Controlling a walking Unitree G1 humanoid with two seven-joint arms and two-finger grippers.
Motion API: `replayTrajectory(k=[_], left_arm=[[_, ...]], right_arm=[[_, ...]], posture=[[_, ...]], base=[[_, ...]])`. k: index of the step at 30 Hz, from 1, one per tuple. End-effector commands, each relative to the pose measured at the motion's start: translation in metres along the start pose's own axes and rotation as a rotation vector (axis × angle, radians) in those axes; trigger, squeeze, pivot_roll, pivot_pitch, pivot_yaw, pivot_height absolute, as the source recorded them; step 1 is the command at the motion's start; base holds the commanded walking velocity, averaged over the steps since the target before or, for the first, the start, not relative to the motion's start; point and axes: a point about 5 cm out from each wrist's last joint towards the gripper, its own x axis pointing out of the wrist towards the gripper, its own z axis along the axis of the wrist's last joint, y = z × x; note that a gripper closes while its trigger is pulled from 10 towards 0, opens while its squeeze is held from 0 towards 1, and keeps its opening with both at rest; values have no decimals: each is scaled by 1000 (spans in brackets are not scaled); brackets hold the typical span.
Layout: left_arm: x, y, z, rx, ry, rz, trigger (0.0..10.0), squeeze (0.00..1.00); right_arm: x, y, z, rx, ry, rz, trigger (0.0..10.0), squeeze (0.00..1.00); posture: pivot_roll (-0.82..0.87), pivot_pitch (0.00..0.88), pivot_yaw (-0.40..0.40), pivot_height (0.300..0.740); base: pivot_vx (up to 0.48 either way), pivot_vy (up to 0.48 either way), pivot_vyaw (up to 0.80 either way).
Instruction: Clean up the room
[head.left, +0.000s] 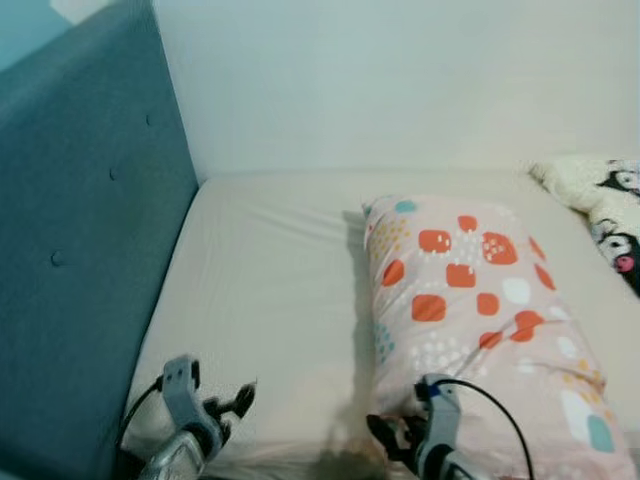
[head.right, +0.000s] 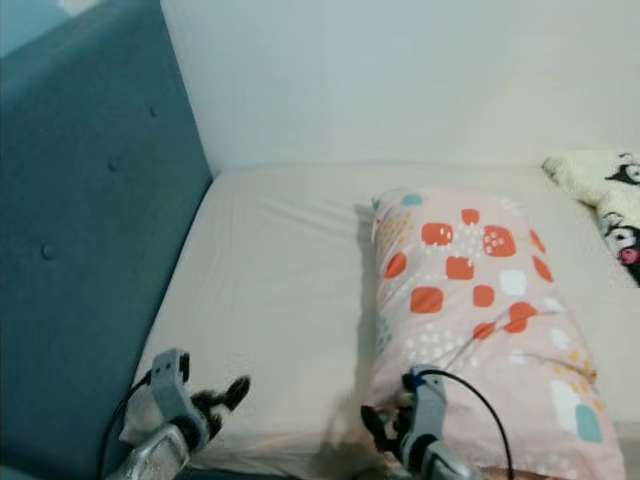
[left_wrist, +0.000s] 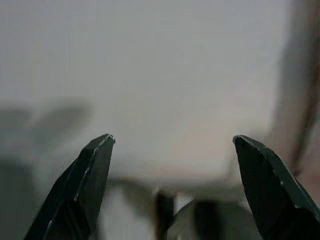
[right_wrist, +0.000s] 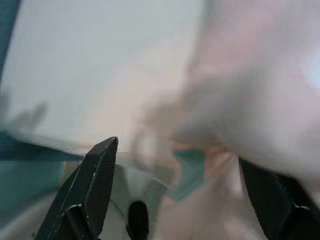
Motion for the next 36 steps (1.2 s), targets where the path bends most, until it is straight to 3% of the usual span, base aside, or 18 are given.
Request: replayTrajectory(k=[1,3,8,14,21,27,36], left_arm=[[-5,8,-12,26,45,44,10000,0],[-11,16,-26,28,94,84,10000,0],[-15,21,-35,28,129,111,10000,0],[-28,33,-59,28,230,194,10000,0],[-38,40,-74,31,303,242,10000,0],[-39,40,-78,34,322,252,10000,0],[-37,36,-79,16,336,255,10000,0]], right_arm=[[1,4,-5,-49,21,28,10000,0],[7,13,-8,-115,55,62,10000,0],[9,16,-13,-165,91,70,10000,0],[0,2,-35,-265,226,-17,10000,0],[-21,-21,-61,-245,349,-183,10000,0],[-31,-29,-73,-234,385,-259,10000,0],[-31,-29,-74,-262,410,-265,10000,0]], posture=[[-20,33,-21,698],[-18,27,-22,708],[-18,24,-23,718],[-21,10,-22,740],[-25,0,-24,740],[-29,0,-27,740],[-33,0,-33,740]], base=[[0,0,0],[0,0,0],[0,0,0],[0,0,0],[0,0,0],[0,0,0],[0,0,0]])
